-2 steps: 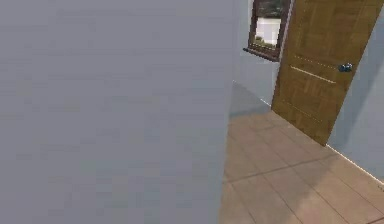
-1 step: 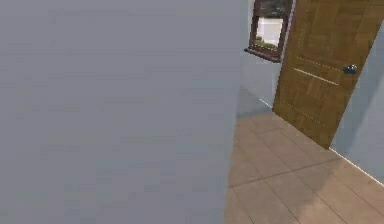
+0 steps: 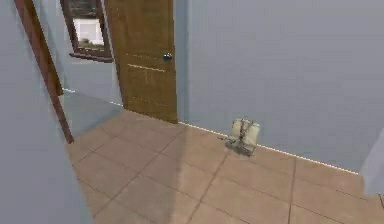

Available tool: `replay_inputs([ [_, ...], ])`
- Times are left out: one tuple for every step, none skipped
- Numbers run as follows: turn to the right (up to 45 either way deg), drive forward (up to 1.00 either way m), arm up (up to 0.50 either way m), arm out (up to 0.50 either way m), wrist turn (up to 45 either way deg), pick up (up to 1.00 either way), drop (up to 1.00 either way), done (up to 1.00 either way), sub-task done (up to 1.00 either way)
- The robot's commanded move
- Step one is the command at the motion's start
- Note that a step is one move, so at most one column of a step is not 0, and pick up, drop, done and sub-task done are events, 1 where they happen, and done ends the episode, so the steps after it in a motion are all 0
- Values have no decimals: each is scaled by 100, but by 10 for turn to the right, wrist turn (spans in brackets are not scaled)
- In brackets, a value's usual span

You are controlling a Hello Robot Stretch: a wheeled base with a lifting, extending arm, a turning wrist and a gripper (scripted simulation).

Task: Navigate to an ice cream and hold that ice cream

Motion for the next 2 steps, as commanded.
replay_inputs([
  [450, 0, 0, 0, 0, 0, 0, 0, 0],
  [450, 0, 0, 0, 0, 0, 0, 0, 0],
])
